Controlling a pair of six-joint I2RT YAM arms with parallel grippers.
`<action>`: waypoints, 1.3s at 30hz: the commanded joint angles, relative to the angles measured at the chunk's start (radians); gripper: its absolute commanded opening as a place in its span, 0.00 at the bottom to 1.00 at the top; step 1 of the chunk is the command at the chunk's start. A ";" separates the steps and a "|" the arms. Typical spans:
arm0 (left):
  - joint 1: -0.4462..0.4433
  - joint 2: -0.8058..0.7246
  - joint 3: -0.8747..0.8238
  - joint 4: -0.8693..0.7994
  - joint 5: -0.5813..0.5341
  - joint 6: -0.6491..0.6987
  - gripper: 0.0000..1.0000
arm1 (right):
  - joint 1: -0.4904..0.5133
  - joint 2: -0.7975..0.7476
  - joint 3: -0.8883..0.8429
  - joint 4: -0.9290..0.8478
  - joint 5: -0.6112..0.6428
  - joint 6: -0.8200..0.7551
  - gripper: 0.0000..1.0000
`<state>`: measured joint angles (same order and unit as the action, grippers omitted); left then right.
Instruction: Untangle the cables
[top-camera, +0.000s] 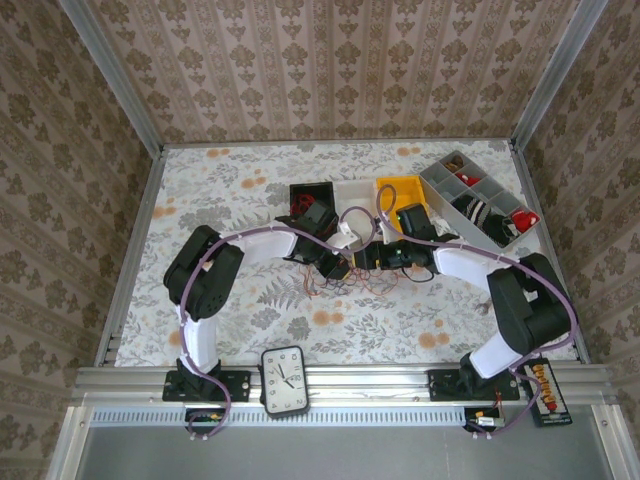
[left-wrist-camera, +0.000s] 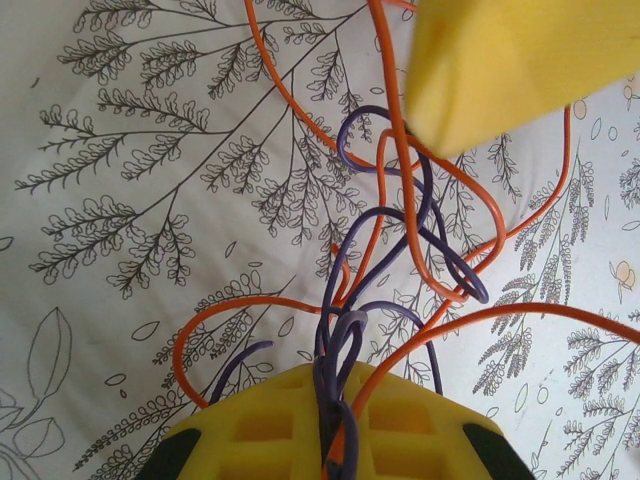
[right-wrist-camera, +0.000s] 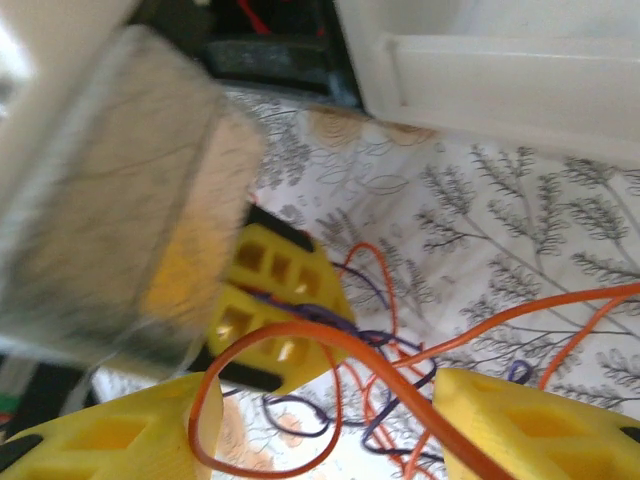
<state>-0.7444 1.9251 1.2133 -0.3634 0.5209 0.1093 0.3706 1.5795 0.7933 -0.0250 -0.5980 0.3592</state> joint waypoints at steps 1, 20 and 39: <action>0.004 0.011 0.025 -0.018 0.027 0.015 0.00 | 0.005 0.030 0.027 0.059 0.119 0.040 0.57; 0.005 0.003 0.012 -0.015 0.028 0.012 0.00 | 0.000 0.157 0.045 0.232 0.155 0.133 0.24; 0.024 -0.002 -0.016 -0.016 0.017 -0.006 0.43 | -0.138 -0.400 -0.048 -0.009 0.368 0.142 0.00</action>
<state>-0.7303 1.9251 1.2068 -0.3599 0.5243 0.0978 0.2481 1.2411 0.7364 0.0696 -0.3016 0.5194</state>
